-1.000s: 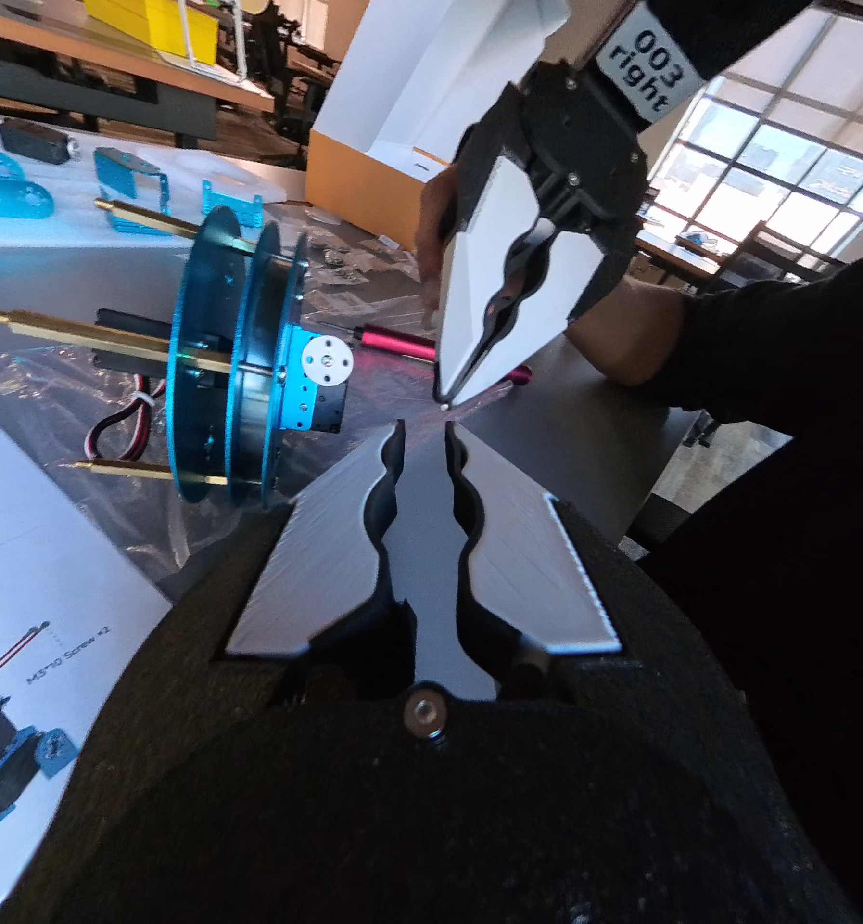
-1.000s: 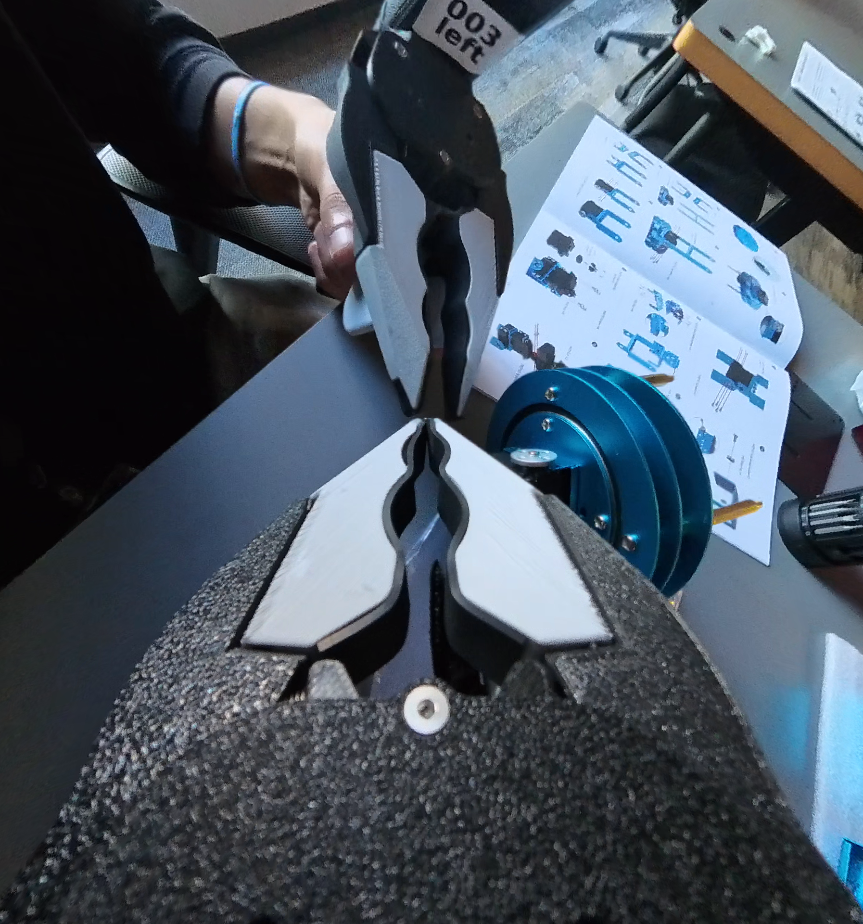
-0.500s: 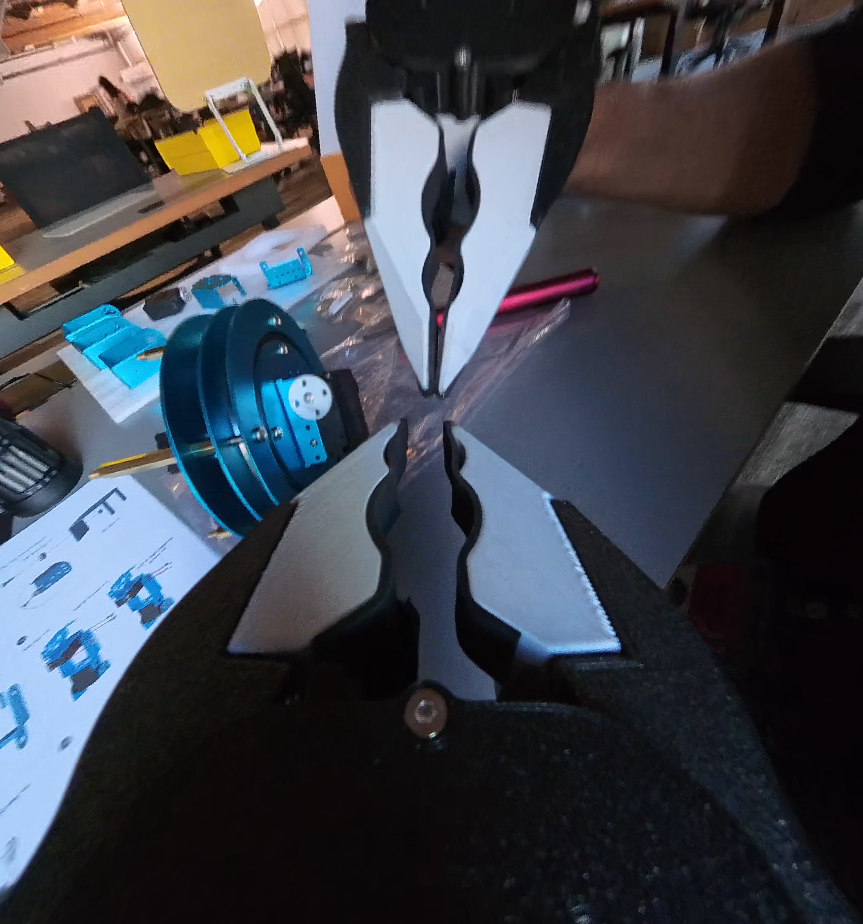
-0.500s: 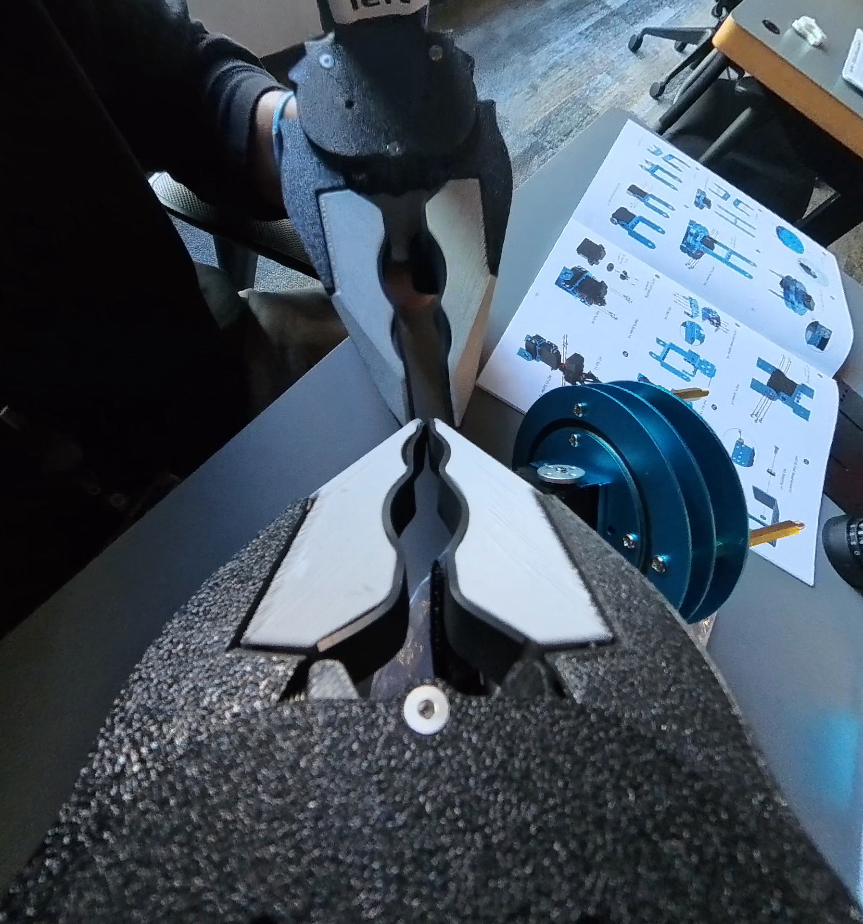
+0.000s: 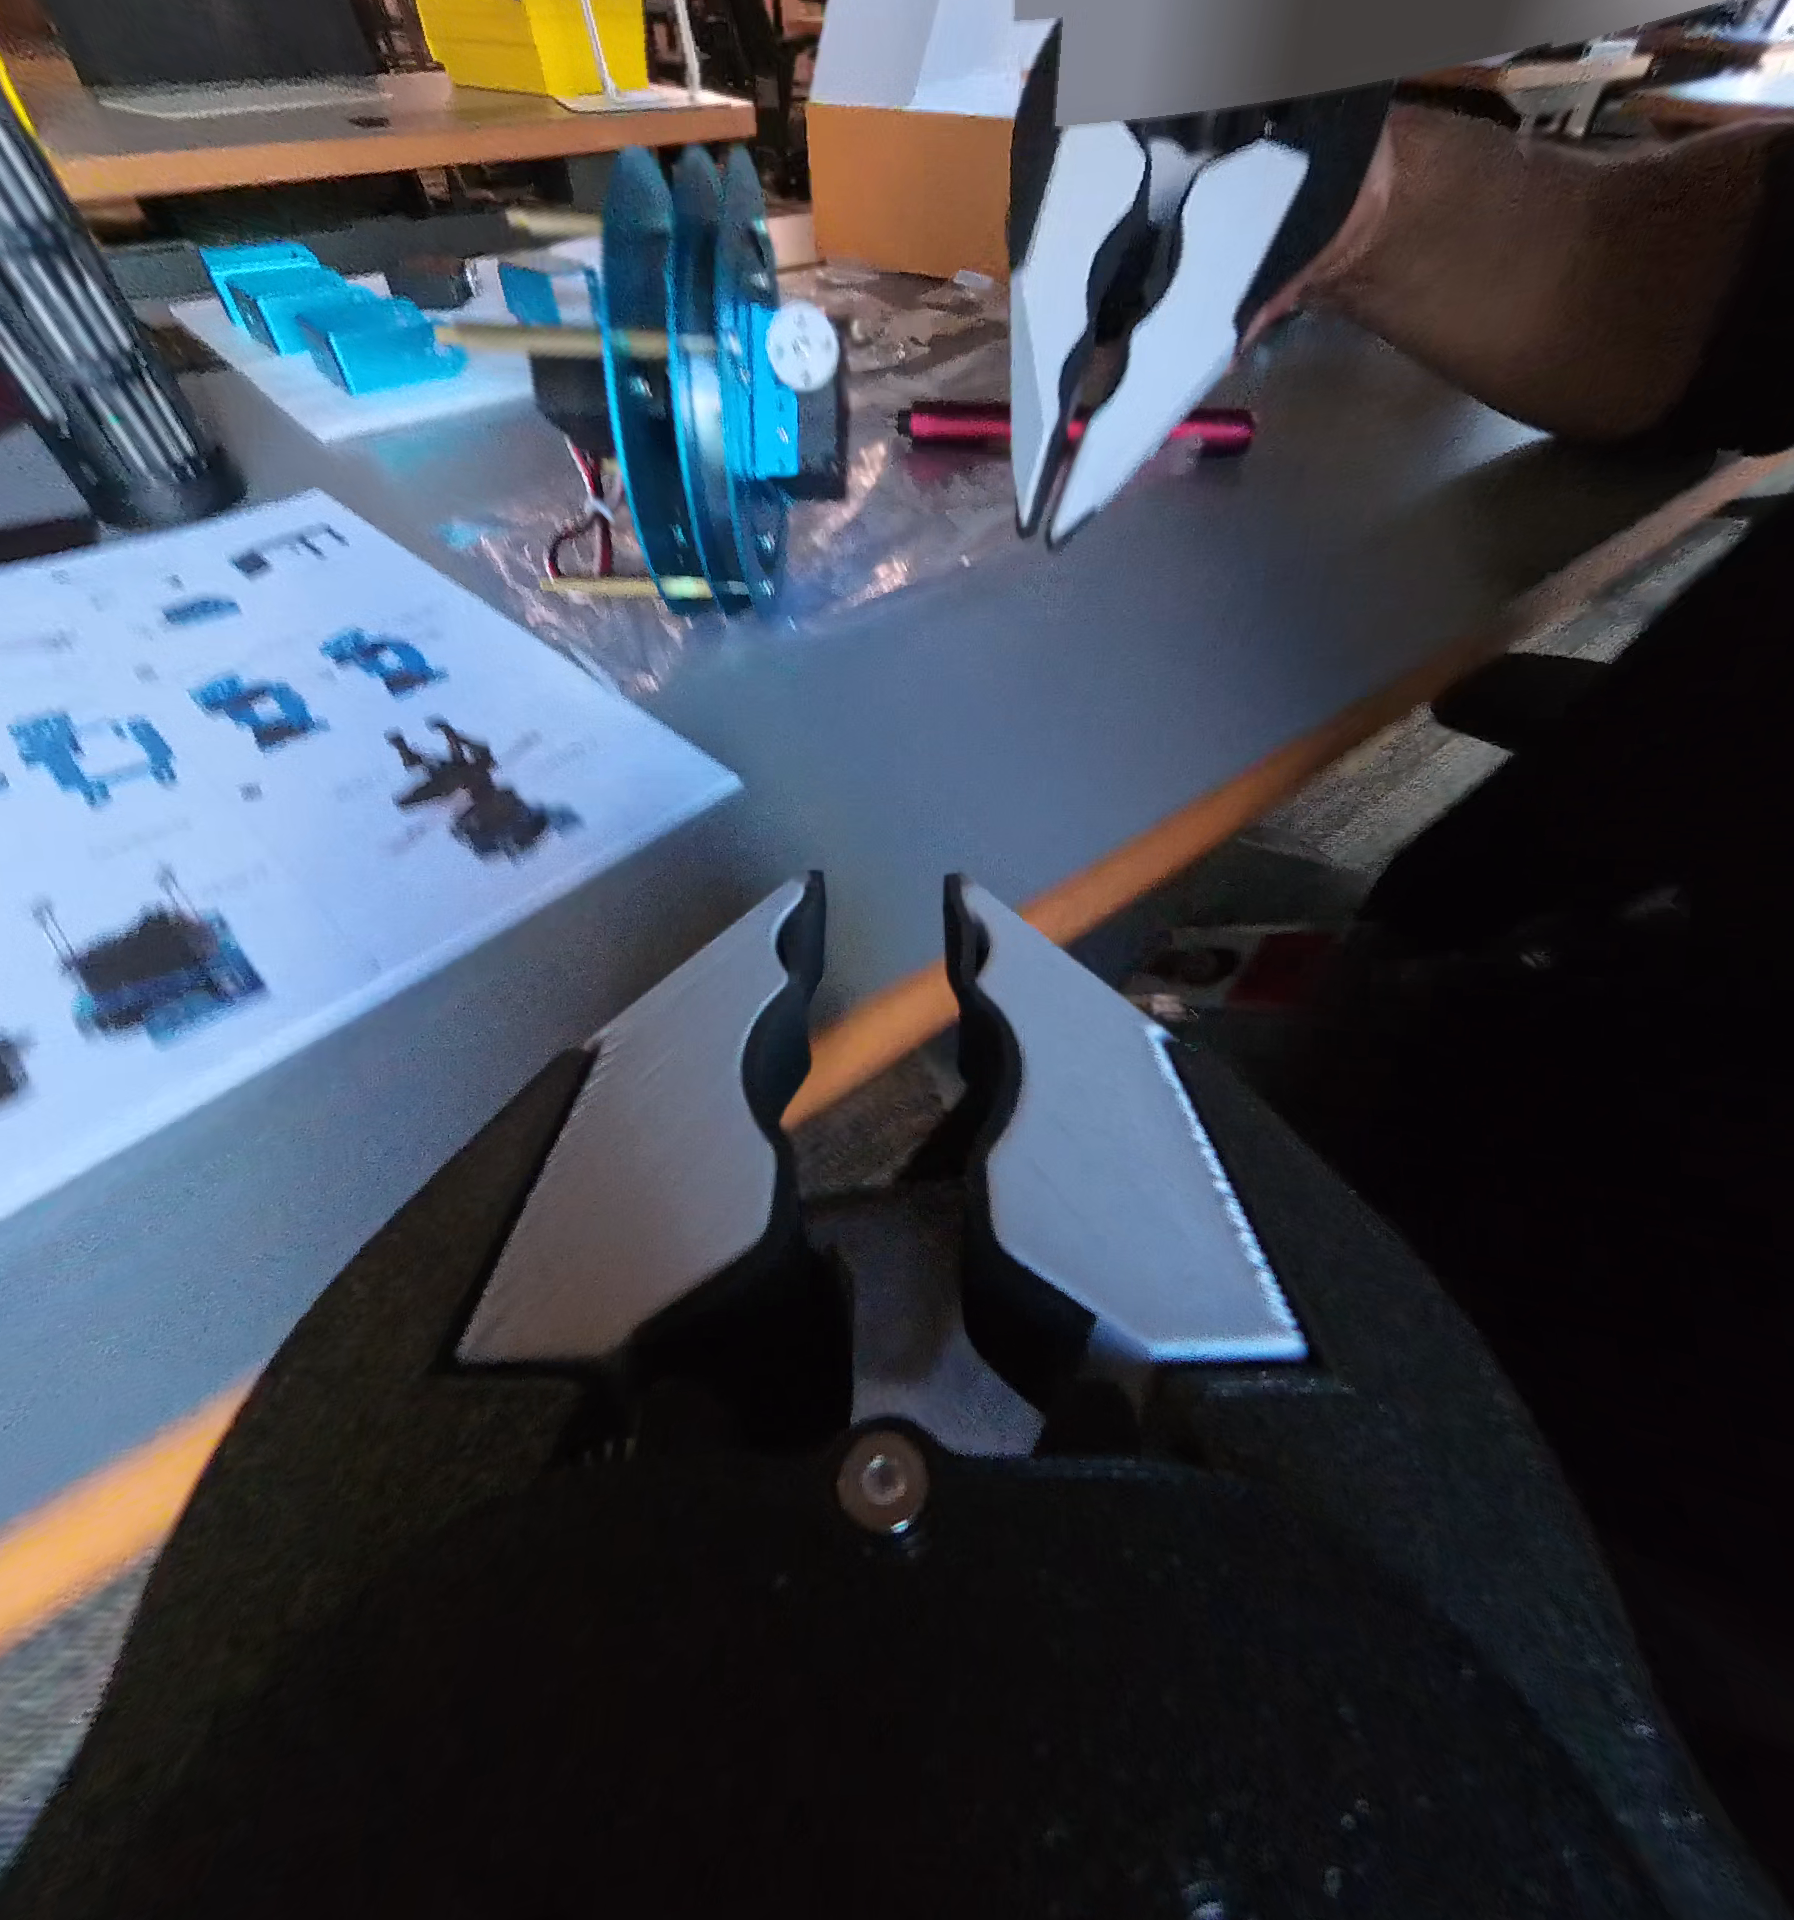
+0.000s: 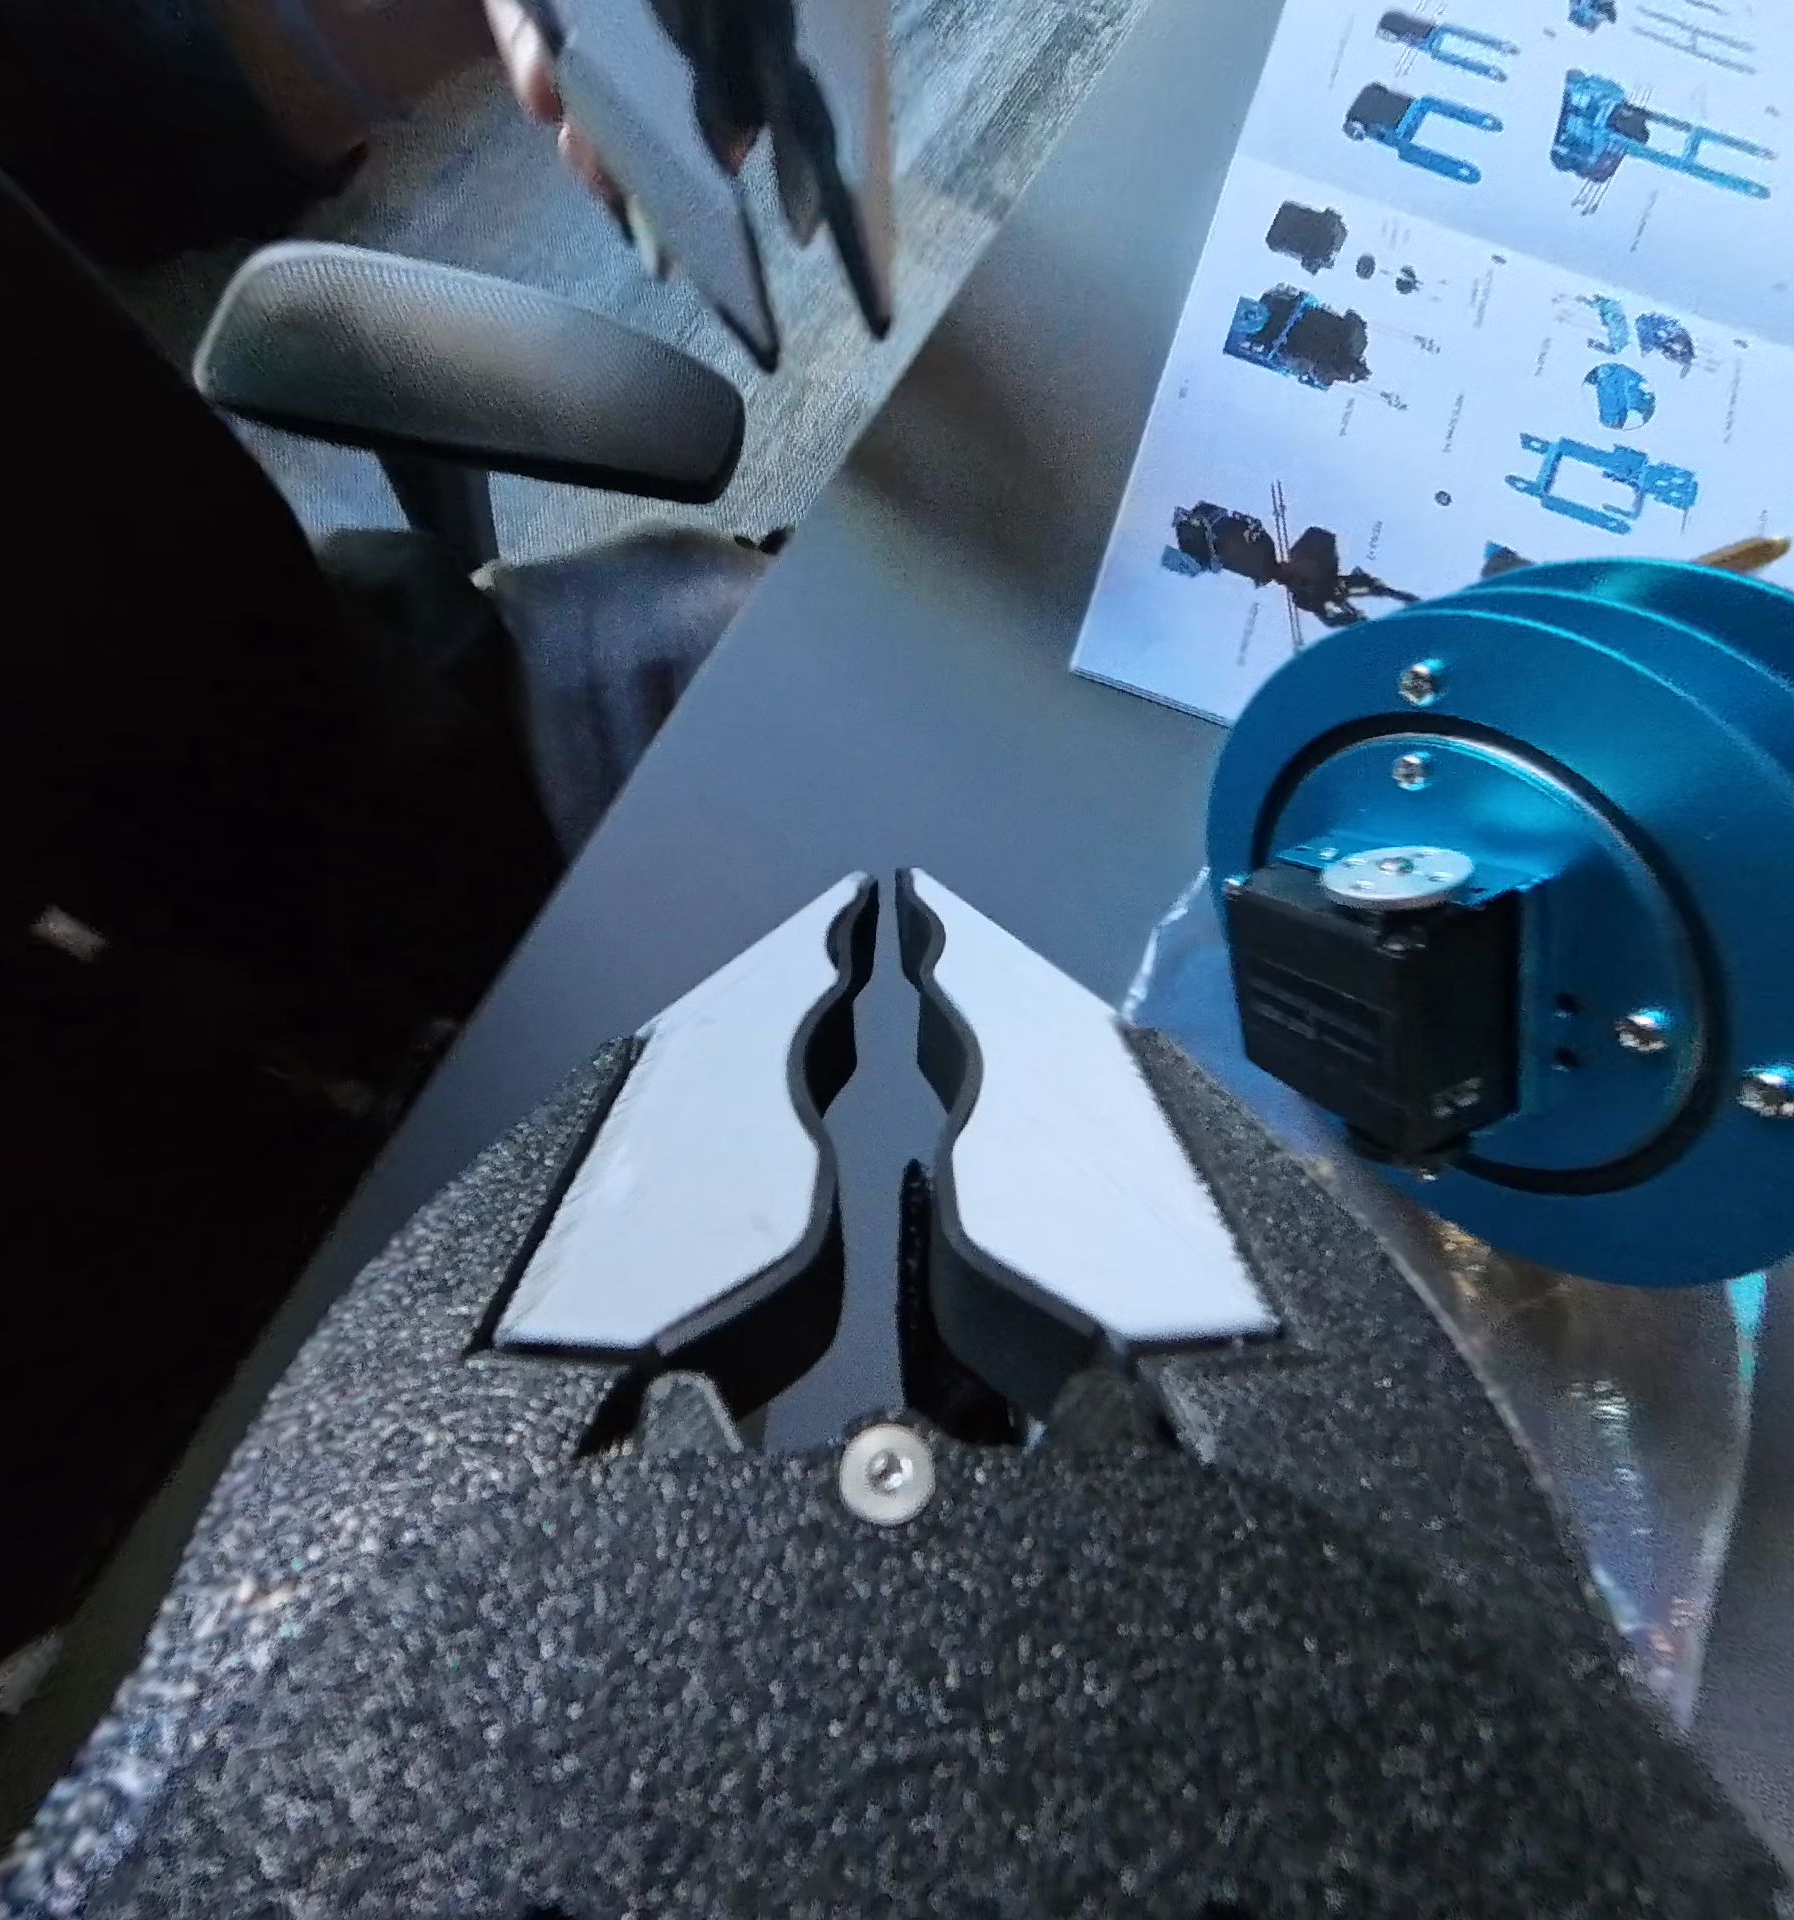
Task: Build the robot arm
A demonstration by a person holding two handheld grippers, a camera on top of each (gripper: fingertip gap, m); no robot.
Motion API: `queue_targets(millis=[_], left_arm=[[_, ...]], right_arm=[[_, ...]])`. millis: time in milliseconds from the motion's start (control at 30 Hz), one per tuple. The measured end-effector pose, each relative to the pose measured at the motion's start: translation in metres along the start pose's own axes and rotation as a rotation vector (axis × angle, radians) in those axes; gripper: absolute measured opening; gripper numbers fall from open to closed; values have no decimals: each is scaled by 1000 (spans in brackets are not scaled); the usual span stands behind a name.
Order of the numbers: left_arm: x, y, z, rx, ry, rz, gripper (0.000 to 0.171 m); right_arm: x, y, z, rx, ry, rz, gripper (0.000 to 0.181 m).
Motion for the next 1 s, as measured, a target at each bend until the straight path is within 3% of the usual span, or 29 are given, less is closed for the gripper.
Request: queue_targets(millis=[133, 233, 400, 533, 667, 867, 1000], left_arm=[[47, -2, -38, -9, 111, -61, 21], [69, -1, -54, -24, 144, -115, 21], [91, -12, -59, -117, 97, -131, 21], [106, -32, -59, -167, 53, -167, 22], [128, -57, -65, -234, 36, -154, 22], [161, -101, -63, -169, 66, -185, 22], [188, -117, -44, -103, 114, -210, 26]], right_arm=[[-24, 38, -1, -60, -82, 130, 4], [-33, 62, -2, 0, -102, 181, 3], [-32, 93, -9, 224, -78, 233, 2], [-39, 116, -15, 258, -161, 331, 7], [-40, 147, -8, 346, -197, 269, 14], [4, 218, 50, 443, -288, 241, 42], [44, 248, 80, 628, -348, 400, 54]])
Point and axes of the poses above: each gripper's, where its closed fingertips meet, z out along the fingers, x out of its underside, y = z × x across the jaws, the point moved 4 cm from there along -z, back along the fingers, and after that the axes turned 14 degrees about -z, right-handed, at the moved point
